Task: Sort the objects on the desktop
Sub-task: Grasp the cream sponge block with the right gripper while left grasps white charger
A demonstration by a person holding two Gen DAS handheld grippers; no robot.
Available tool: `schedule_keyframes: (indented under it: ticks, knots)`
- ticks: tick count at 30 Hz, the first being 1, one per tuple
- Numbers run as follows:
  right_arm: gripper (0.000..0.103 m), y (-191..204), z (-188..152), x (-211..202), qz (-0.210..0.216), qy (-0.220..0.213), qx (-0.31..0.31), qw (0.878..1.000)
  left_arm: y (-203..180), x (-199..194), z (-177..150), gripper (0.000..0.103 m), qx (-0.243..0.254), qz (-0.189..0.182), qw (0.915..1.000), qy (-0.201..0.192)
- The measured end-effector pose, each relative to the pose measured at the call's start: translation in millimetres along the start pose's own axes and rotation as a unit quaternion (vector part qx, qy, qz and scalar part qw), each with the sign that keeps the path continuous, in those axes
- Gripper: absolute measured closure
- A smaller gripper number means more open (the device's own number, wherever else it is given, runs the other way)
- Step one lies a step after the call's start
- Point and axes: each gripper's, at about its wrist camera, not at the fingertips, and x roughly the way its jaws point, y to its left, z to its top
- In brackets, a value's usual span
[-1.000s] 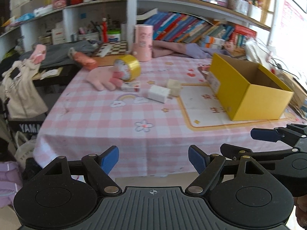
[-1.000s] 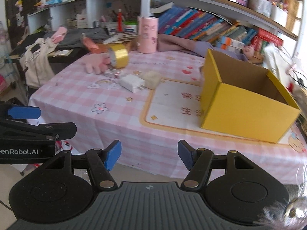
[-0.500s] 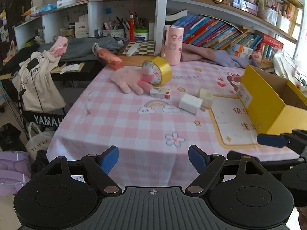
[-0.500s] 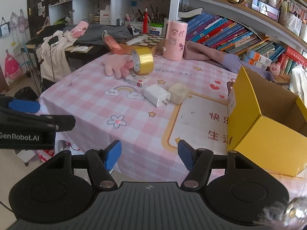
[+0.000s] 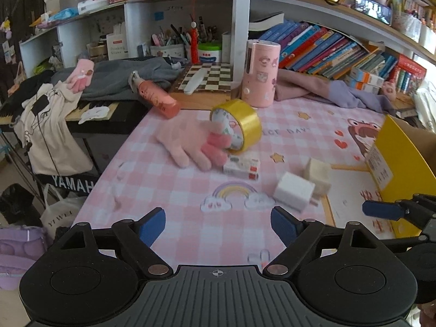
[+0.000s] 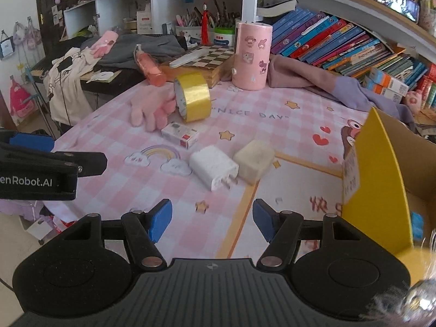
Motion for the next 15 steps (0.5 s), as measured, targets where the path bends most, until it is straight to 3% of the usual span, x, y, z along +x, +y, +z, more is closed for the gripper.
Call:
schedule_keyframes:
  ticks: [4, 8, 15]
  knots:
    - [0.04, -9.0, 14.8, 20.5, 0.001, 0.003, 0.0, 1.0, -5.4, 16.3, 13.7, 0.016, 0.001, 0.001, 1.0, 0.005]
    - [0.04, -24.7, 28.8, 36.1, -0.03, -0.003, 0.013, 0.999, -13.7, 34.7, 21.9, 0.016, 0.01, -0.001, 0.9997, 0.021]
    - [0.04, -54.9, 50.0, 71.7, -0.028, 0.015, 0.053, 0.998, -45.1, 66.6, 15.3, 0.016, 0.09, -0.039, 0.993, 0.065]
